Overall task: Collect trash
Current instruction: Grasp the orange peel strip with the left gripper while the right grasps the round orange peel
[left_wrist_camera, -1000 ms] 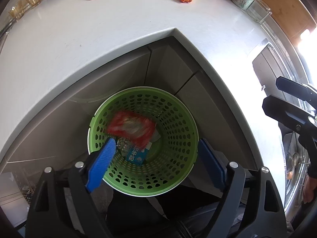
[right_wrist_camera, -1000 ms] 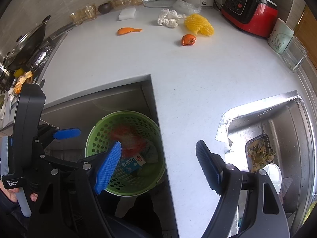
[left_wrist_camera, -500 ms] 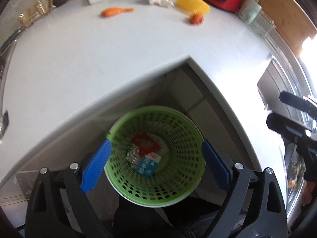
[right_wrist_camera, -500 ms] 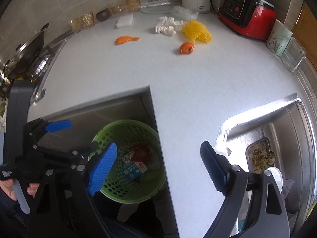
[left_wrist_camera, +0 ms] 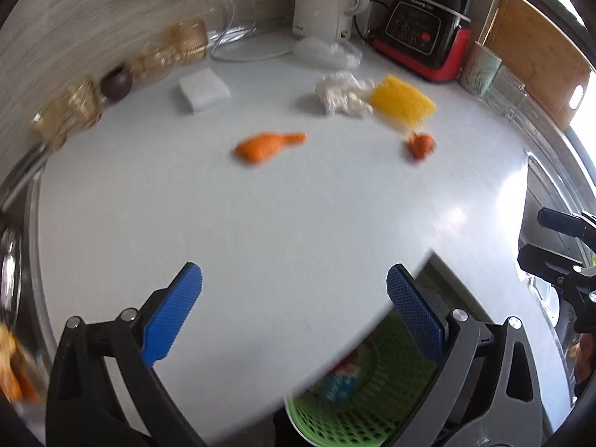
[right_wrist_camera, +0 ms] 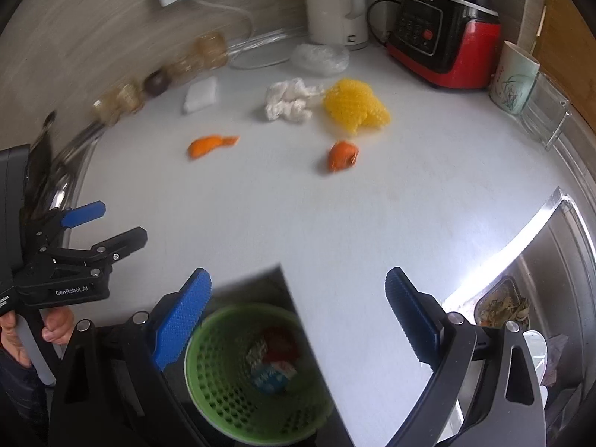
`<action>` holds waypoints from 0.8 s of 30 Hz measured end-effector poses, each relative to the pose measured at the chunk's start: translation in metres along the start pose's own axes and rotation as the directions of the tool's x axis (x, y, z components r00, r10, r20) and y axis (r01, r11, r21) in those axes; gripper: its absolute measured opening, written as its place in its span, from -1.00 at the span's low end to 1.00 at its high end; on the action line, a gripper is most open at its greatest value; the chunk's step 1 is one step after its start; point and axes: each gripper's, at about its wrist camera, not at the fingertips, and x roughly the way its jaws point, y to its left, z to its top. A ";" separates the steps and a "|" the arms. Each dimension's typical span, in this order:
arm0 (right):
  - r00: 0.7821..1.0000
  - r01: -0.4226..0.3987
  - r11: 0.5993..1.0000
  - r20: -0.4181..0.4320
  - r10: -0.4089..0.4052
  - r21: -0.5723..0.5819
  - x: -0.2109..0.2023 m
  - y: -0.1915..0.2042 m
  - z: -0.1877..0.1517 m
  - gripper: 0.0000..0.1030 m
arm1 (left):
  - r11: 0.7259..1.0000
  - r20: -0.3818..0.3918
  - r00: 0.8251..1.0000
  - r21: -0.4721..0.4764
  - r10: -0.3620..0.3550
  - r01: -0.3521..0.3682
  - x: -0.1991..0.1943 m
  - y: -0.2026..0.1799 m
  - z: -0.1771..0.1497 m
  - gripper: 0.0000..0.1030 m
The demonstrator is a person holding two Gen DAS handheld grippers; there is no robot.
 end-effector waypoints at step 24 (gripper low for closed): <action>0.987 0.160 0.962 -0.054 -0.152 0.222 0.105 -0.030 0.066 0.89 | 0.993 -0.083 0.992 0.065 -0.090 0.096 0.126 0.033 0.094 0.43</action>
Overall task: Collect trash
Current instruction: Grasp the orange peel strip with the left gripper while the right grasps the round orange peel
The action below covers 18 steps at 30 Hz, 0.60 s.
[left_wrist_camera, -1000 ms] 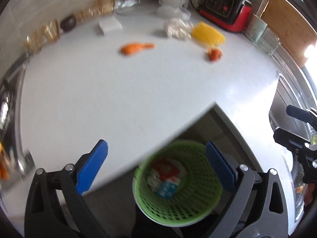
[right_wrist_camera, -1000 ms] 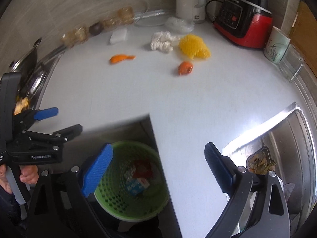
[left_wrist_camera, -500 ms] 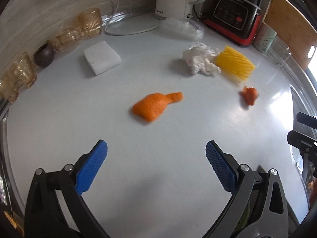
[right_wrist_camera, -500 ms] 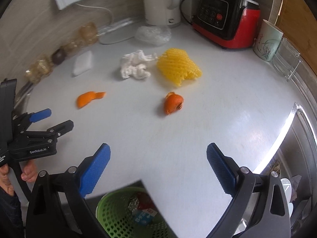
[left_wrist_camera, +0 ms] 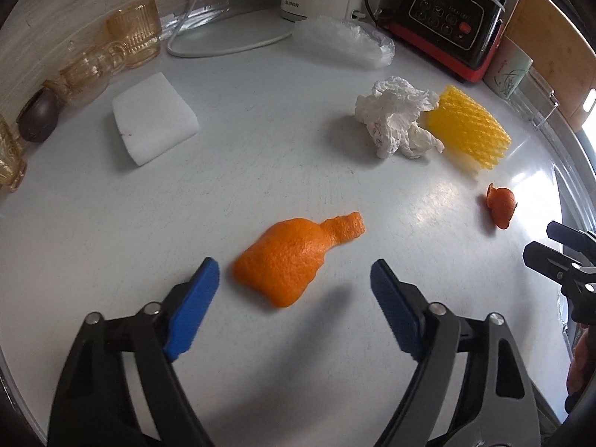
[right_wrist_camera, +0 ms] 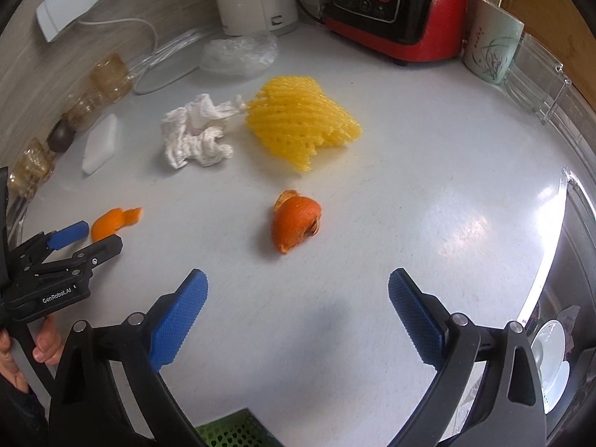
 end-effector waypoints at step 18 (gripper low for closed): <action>0.999 0.033 0.999 -0.013 -0.032 0.019 0.028 -0.002 0.014 0.58 | 1.000 0.079 0.997 0.015 0.002 -0.003 -0.019 -0.008 0.003 -0.62</action>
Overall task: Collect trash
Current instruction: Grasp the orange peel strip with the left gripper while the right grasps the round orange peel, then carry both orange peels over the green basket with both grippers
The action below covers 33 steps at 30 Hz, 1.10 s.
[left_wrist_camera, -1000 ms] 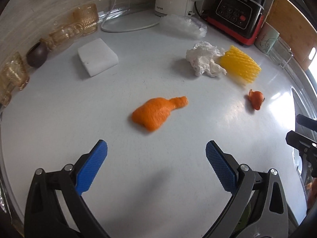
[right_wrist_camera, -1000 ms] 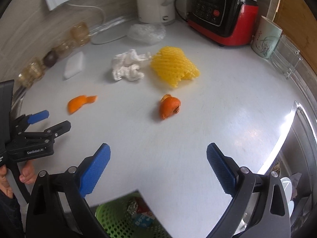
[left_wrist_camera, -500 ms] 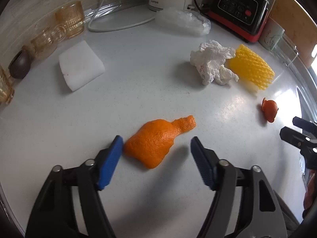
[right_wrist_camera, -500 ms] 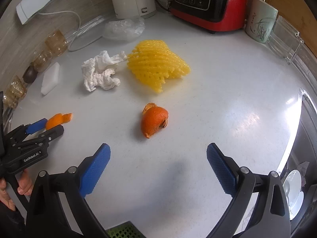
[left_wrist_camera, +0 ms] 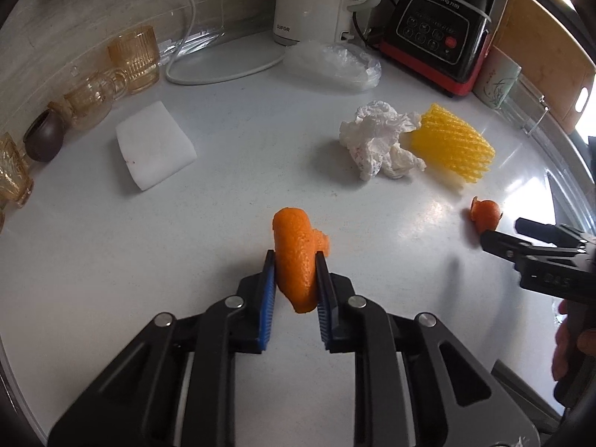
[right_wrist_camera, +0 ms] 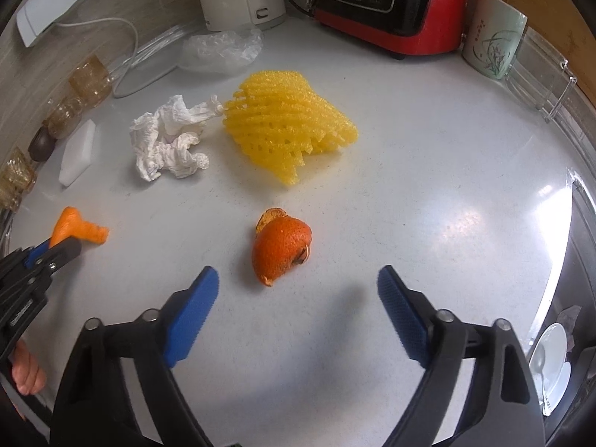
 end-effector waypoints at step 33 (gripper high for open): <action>0.987 -0.157 0.946 -0.028 0.155 -0.284 -0.104 0.040 -0.088 -0.46 | 0.985 -0.008 1.000 -0.172 -0.004 0.002 -0.101 -0.033 -0.090 -0.62</action>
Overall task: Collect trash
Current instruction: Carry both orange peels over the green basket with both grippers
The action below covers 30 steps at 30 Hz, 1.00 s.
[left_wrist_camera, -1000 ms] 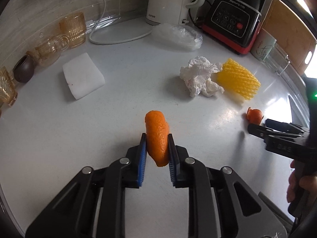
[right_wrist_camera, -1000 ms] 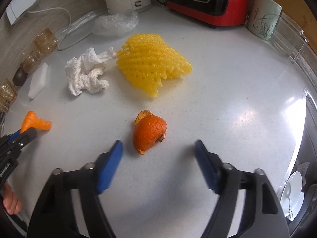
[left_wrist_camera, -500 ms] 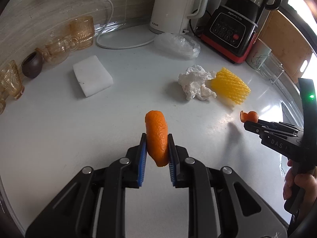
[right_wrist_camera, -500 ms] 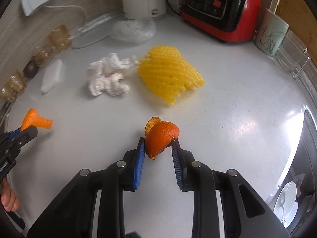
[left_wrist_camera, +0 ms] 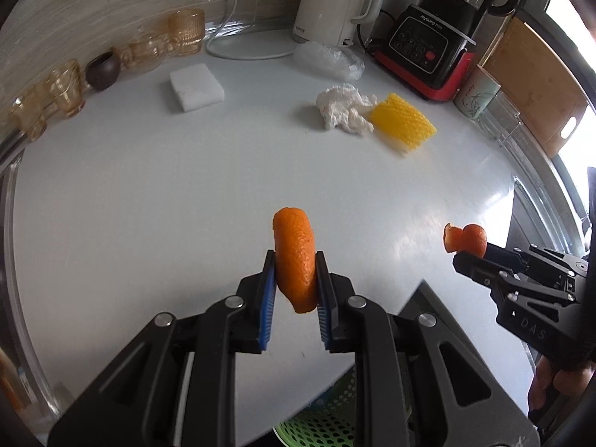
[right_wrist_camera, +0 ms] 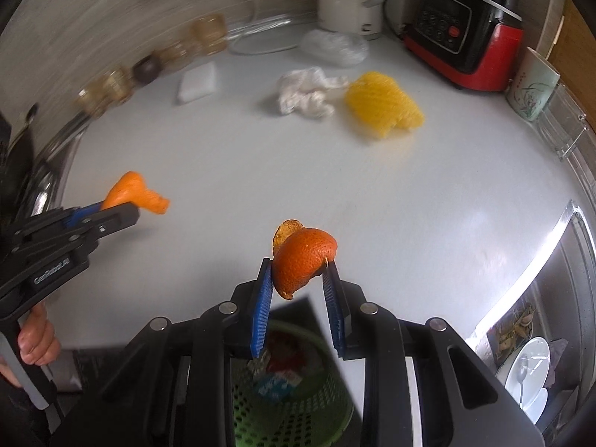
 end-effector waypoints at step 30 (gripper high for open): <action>0.988 -0.152 0.969 -0.059 0.143 -0.193 -0.057 -0.016 -0.112 -0.46 | 0.999 -0.151 0.988 -0.047 0.019 -0.026 -0.028 -0.087 -0.169 0.51</action>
